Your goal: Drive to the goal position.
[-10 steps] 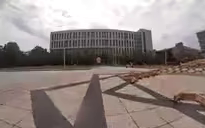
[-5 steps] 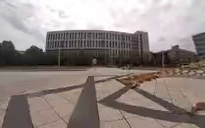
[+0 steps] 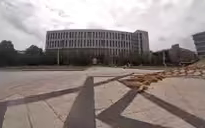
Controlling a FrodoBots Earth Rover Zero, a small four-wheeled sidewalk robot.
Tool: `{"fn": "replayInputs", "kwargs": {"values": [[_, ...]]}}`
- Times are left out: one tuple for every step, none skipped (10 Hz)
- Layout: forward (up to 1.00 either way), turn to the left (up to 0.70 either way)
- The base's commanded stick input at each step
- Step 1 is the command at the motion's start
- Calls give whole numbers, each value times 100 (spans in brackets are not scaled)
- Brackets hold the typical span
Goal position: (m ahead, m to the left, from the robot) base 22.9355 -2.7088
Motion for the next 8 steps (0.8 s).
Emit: {"fn": "replayInputs", "kwargs": {"values": [[100, 0], [100, 0], [100, 0], [100, 0], [100, 0], [100, 0], [100, 0], [100, 0]]}}
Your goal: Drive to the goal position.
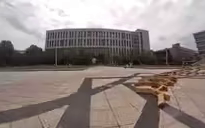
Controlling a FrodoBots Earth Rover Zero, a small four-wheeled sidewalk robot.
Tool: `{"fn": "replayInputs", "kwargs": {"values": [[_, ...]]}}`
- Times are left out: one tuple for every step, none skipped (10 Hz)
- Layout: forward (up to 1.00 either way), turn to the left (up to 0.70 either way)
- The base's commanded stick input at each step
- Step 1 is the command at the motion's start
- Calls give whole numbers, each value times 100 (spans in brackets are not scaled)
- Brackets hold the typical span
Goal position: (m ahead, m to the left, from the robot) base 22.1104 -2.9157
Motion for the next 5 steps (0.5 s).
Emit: {"fn": "replayInputs", "kwargs": {"values": [[100, 0], [100, 0], [100, 0], [100, 0], [100, 0]]}}
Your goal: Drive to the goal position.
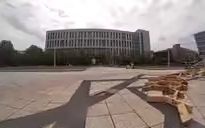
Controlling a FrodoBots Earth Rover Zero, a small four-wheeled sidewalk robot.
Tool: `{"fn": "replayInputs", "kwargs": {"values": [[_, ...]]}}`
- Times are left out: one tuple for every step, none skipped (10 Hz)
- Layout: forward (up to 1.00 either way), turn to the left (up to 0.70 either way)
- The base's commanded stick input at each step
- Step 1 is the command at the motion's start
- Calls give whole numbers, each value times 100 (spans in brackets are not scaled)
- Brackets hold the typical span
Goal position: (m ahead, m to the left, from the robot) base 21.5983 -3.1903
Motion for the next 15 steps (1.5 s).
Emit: {"fn": "replayInputs", "kwargs": {"values": [[100, 0], [100, 0], [100, 0], [100, 0], [100, 0], [100, 0], [100, 0], [100, -19], [100, -29], [100, -38], [100, -35], [100, -15], [100, 0], [100, 0], [100, 0]]}}
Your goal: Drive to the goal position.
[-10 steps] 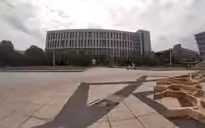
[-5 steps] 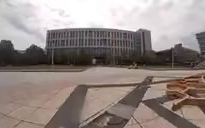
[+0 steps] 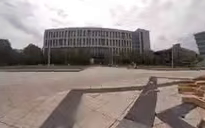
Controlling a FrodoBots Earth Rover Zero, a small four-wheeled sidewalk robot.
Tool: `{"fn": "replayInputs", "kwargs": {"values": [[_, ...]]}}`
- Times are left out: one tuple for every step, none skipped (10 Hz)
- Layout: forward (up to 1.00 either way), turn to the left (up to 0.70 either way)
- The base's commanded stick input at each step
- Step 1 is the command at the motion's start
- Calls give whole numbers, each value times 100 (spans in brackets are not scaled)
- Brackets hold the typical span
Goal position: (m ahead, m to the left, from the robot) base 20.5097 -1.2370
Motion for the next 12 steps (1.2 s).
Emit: {"fn": "replayInputs", "kwargs": {"values": [[100, 0], [100, 0], [100, 0], [100, 0], [100, 0], [100, 0], [100, 0], [100, 0], [100, -4], [100, -26], [100, -35], [100, -35]]}}
